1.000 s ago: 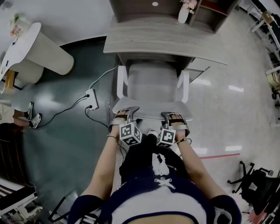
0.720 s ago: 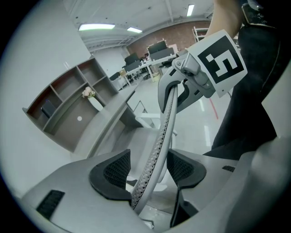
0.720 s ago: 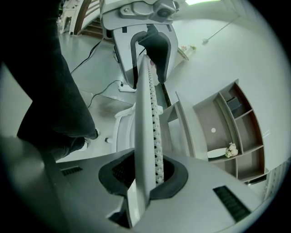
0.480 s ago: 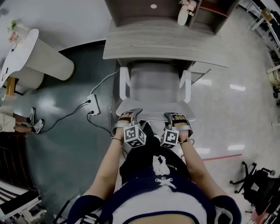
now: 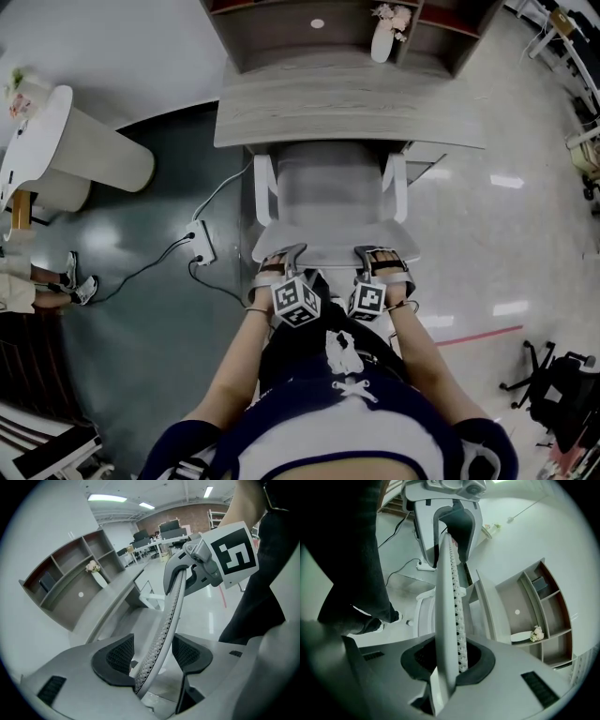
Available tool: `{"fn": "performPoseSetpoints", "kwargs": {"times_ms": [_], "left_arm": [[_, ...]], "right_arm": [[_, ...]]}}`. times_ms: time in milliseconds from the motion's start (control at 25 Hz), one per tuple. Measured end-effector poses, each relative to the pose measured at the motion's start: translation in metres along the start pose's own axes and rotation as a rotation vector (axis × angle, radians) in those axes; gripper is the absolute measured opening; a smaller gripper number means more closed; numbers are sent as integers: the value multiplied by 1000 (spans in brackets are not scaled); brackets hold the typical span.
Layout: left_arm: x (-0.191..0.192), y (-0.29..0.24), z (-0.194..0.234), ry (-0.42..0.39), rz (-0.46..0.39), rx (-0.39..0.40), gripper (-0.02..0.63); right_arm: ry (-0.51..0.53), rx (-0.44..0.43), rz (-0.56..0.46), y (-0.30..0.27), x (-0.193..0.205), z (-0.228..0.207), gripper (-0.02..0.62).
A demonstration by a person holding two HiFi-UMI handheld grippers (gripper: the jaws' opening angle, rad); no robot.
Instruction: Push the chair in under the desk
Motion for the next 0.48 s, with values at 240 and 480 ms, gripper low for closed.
{"fn": "performPoseSetpoints", "kwargs": {"times_ms": [240,480], "left_arm": [[0,-4,9,-5,6,12,256],[5,3,8,27,2,52,253]], "right_arm": [[13,-17,26,-5,1,-5,46],[-22,-17,22,-6,-5,-3,46]]}}
Point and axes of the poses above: the fingertips, and each gripper's own axes: y backward along the fingers, z to its left, x out of its underside, the point moved 5 cm from there along y, backward along the fingers, and after that the axes turned 5 degrees about y, right-handed, at the moved point
